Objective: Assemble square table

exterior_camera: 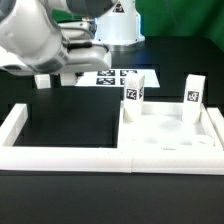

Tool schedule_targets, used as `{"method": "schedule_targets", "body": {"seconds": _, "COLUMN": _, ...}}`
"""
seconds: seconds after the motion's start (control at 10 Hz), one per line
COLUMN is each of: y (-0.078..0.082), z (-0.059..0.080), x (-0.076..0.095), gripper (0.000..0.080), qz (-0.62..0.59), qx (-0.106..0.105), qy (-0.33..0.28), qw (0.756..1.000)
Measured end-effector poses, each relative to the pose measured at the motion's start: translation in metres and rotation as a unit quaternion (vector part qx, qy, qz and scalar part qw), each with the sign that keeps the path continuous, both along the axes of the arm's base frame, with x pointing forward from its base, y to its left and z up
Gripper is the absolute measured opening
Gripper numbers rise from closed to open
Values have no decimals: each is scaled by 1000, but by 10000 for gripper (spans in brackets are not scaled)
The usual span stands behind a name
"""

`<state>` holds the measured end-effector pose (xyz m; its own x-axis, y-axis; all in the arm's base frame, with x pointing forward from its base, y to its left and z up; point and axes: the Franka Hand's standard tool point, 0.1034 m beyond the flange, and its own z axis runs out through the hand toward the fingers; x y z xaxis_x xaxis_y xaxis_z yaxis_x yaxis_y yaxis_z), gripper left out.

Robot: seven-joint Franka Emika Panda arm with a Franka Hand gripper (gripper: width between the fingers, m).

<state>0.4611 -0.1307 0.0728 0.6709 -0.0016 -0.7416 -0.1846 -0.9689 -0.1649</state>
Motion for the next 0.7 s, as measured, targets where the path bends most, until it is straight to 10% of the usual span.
{"method": "schedule_targets", "body": {"seconds": 0.4, "y": -6, "z": 2, "x": 16, "gripper": 291, "qz": -5, "qx": -33, "qy": -117, "qw": 993}}
{"method": "schedule_targets", "body": {"seconds": 0.7, "y": 11, "z": 68, "x": 93, "gripper": 291, "qz": 24, "qx": -32, "qy": -229, "qw": 973}}
